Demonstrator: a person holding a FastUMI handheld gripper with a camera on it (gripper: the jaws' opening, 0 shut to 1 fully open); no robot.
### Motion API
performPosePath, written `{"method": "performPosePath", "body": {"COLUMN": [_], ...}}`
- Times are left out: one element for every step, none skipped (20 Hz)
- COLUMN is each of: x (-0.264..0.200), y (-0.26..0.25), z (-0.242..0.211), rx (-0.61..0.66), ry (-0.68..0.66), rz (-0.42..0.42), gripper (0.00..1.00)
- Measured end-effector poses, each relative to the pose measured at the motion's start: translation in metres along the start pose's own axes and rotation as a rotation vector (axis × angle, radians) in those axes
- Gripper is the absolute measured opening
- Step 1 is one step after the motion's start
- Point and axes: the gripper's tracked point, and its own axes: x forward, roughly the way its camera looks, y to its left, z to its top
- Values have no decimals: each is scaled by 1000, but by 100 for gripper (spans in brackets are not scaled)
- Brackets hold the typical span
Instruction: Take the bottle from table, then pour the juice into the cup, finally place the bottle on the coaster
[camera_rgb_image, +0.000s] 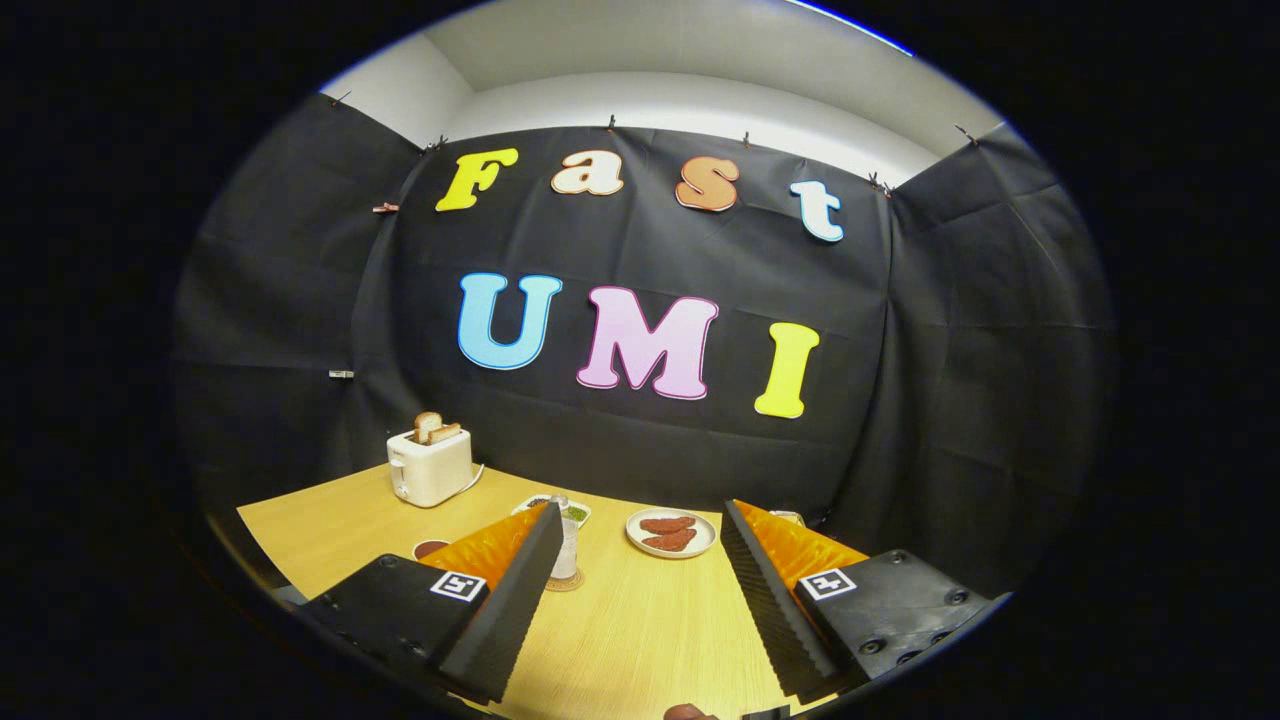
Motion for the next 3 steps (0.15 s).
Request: {"method": "performPosePath", "body": {"x": [-4,-6,-7], "y": [2,3,7], "z": [4,6,9], "rx": [1,4,8], "ry": [-12,-22,-28], "rz": [-4,-8,-1], "gripper": [97,97,97]}}
